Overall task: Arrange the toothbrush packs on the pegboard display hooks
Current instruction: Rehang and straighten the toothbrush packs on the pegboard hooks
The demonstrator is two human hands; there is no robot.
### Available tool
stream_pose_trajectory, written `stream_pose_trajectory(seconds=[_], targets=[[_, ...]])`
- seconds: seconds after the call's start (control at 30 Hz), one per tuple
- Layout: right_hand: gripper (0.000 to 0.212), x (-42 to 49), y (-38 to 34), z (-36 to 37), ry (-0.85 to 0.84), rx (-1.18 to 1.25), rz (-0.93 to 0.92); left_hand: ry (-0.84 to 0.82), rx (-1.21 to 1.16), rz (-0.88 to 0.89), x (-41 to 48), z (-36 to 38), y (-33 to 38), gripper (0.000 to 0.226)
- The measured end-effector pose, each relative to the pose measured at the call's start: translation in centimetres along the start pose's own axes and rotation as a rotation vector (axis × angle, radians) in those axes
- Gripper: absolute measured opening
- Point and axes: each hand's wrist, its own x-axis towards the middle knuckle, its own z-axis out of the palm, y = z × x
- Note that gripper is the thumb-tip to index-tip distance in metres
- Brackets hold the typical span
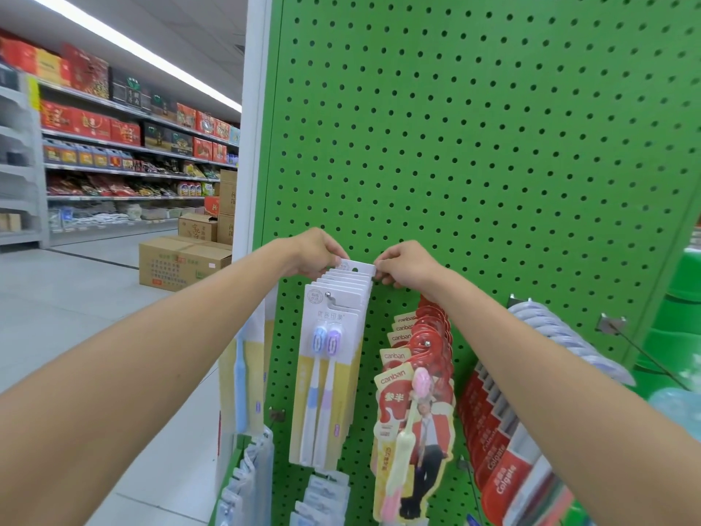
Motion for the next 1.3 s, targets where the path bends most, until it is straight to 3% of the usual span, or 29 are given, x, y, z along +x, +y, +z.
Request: stream_pose_trajectory(seconds=[0.33,0.6,0.97,1.1,1.3], targets=[[0.019,-0.8,0.4,0.2,-0.019,-0.043,-0.022,-0.138,-0.107,-0.034,-0.9,-0.3,-0.8,0.033],[0.020,-4.1,-0.2,-1.1,0.175,-0.084,-0.083,0.300,0.144,0.180,-2.5,0.9,0.6,0.024],[0.023,-13.5,0.8,-2.9,0.324,0.040,-0.081,0.495,0.351,0.476,-10.9,4.4,4.9,0.026],[0.023,-15.8,1.9,-2.5,0.282,0.014,-0.076,0.473,0.295,0.514,-13.7,7.0,5.2,0.024],[0.021,-16.7,2.4,-1.6,0.241,0.015,-0.072,0.276,0.277,0.306,-14.9,10.3,3.4,0.019]])
